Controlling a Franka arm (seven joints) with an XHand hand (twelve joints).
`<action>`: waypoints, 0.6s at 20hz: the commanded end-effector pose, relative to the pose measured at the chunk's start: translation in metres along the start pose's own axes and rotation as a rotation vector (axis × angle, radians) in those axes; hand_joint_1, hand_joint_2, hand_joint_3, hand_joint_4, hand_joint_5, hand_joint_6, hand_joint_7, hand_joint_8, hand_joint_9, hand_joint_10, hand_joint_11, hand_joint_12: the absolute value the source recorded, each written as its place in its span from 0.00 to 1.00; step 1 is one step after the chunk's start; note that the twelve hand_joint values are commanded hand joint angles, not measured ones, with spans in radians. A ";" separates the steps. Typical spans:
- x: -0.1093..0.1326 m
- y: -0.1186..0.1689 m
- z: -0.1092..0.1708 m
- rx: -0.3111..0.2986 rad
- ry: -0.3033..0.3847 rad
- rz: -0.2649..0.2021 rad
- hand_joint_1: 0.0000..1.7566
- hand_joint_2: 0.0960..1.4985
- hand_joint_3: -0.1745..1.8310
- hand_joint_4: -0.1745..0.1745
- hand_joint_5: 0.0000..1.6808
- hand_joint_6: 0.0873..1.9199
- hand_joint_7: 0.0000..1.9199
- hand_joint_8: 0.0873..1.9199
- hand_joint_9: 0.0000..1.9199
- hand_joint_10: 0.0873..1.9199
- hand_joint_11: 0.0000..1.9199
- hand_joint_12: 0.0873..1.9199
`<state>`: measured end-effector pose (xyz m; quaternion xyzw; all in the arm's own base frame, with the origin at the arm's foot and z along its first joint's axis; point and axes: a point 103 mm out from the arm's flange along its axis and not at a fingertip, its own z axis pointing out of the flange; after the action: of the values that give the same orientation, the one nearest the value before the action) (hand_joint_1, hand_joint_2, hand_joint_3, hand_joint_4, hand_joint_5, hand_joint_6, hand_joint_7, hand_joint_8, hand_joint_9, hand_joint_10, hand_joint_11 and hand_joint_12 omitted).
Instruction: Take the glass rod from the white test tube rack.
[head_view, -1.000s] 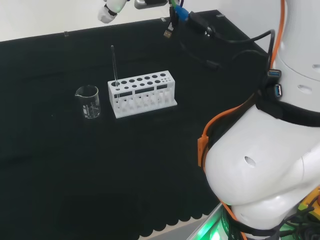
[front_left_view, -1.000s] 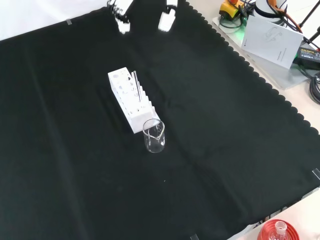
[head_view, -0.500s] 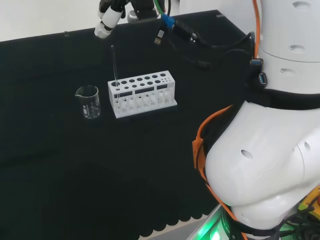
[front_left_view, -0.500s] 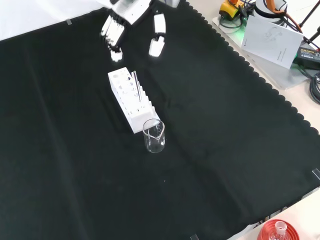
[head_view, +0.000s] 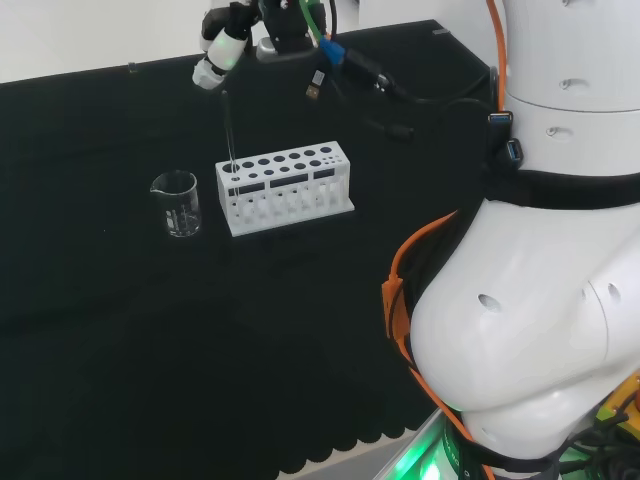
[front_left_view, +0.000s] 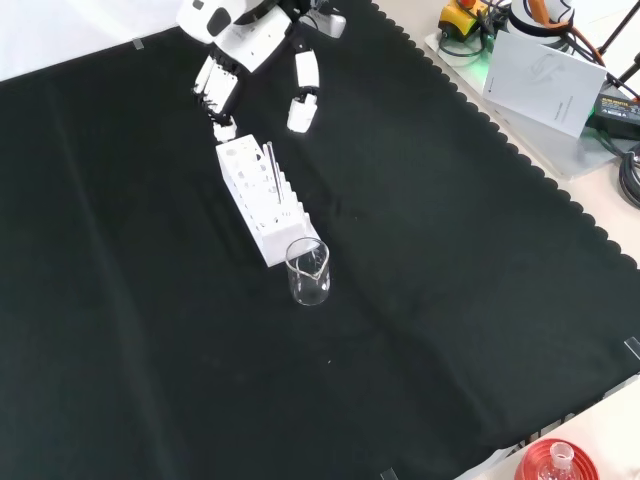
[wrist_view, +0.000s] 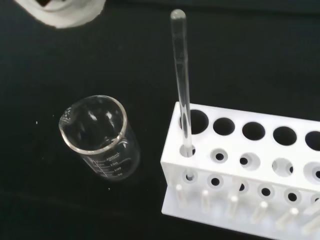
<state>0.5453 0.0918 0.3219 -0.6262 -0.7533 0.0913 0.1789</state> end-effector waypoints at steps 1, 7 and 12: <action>-0.009 0.000 0.010 0.011 0.010 0.036 0.47 0.40 0.34 0.00 0.16 0.35 0.21 0.46 0.22 0.47 0.15 0.73; -0.026 -0.014 0.017 0.008 0.045 0.014 0.47 0.40 0.34 0.00 0.16 0.35 0.21 0.47 0.22 0.47 0.15 0.73; -0.030 -0.017 0.018 0.010 0.048 0.012 0.47 0.40 0.34 0.00 0.16 0.35 0.21 0.47 0.23 0.47 0.15 0.73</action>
<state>0.5299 0.0698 0.3055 -0.6314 -0.7446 0.0884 0.1977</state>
